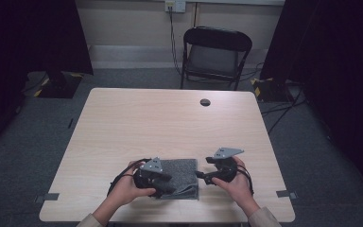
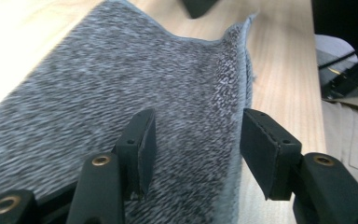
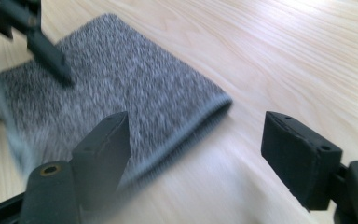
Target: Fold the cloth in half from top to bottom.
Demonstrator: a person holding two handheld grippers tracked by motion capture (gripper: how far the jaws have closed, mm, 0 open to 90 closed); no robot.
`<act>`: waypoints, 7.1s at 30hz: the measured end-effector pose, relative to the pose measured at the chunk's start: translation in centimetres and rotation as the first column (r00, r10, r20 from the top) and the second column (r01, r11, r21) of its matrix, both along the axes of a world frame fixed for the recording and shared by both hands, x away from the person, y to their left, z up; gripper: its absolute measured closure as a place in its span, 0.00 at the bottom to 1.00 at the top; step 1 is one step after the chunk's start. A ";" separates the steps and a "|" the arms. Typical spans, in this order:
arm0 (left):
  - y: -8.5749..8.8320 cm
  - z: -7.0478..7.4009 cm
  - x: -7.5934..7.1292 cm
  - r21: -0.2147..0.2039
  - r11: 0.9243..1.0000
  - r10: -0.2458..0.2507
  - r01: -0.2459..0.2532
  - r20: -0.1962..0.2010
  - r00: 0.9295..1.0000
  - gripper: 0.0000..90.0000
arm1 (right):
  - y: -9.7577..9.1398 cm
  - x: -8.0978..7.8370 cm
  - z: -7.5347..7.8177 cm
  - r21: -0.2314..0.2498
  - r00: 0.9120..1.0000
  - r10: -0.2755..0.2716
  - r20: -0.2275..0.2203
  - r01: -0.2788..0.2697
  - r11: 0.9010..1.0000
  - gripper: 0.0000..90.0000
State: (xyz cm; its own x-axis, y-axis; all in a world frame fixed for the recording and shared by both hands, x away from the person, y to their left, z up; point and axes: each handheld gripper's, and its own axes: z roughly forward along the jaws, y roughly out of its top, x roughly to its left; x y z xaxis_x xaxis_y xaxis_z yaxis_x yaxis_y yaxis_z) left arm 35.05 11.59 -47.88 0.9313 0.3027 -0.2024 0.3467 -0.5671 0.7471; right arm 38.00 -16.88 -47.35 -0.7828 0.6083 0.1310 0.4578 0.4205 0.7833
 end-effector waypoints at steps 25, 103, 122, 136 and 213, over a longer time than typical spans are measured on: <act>2.1 1.5 0.7 0.023 0.997 0.073 -0.076 0.125 0.990 0.32 | 1.7 -3.9 -2.5 -0.059 0.990 0.139 0.010 -0.139 0.989 0.30; 11.8 2.2 -0.7 0.010 0.973 0.228 -0.232 0.145 0.963 0.20 | -6.8 -4.1 -0.1 0.003 0.999 0.051 -0.002 -0.051 0.999 0.19; 13.9 1.7 -0.3 0.008 0.959 0.279 -0.282 0.125 0.952 0.20 | -9.4 -3.4 -0.4 0.010 1.000 0.002 -0.011 -0.002 1.000 0.20; 15.1 1.5 -0.2 0.014 0.951 0.304 -0.307 0.123 0.945 0.20 | -10.6 -3.2 -0.5 0.013 0.999 -0.028 -0.021 0.029 0.999 0.21; 21.4 -0.8 -0.2 0.051 0.900 0.427 -0.432 0.093 0.900 0.21 | -15.7 -2.5 -2.4 -0.067 0.989 -0.147 -0.011 0.146 0.987 0.22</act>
